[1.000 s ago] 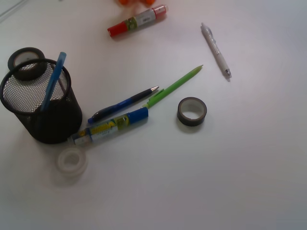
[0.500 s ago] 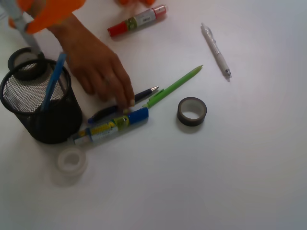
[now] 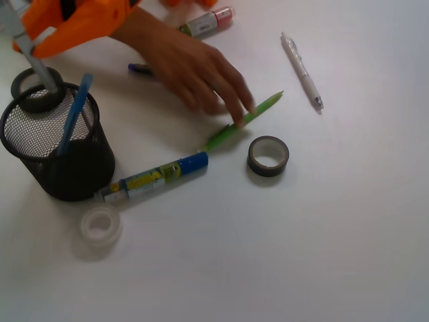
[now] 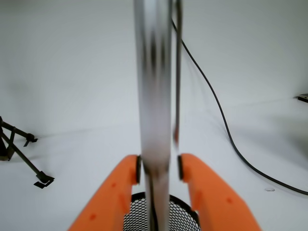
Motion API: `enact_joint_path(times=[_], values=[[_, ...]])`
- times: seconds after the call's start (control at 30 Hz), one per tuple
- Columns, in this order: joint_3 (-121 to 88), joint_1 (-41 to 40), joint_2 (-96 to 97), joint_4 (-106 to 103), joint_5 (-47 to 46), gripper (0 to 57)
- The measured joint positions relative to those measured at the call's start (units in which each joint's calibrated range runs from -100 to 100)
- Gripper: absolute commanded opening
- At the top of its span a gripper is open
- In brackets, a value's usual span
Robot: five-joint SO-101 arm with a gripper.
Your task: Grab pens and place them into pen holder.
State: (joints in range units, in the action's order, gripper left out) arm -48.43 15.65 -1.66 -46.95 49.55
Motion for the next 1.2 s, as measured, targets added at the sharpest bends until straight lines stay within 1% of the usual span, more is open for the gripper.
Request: enact_joint_path(times=[0.07, 0.1, 0.27, 0.37, 0.43, 0.6, 0.7, 0.8, 0.87, 0.9, 1.0, 1.07, 1.2], values=[[0.00, -0.22, 0.00, 0.00, 0.05, 20.6], [0.00, -1.18, 0.00, 0.00, 0.05, 21.1], [1.89, -0.81, 0.09, 0.00, -1.07, 21.0], [5.48, -1.33, -1.13, 1.64, -4.49, 20.9], [6.65, -2.81, -4.36, 6.65, -7.37, 20.9], [7.19, -7.92, -17.68, 27.99, -17.73, 19.5], [7.19, -12.43, -25.78, 45.01, -24.47, 19.6], [7.19, -15.46, -30.31, 63.15, -29.11, 19.6], [7.19, -16.28, -30.84, 75.08, -30.96, 19.6], [7.19, -17.46, -30.84, 85.44, -32.33, 19.6], [7.28, -19.61, -28.83, 96.85, -34.63, 19.6], [7.19, -20.20, -26.05, 102.46, -36.09, 19.6], [7.28, -21.61, -20.64, 105.75, -36.87, 19.6]])
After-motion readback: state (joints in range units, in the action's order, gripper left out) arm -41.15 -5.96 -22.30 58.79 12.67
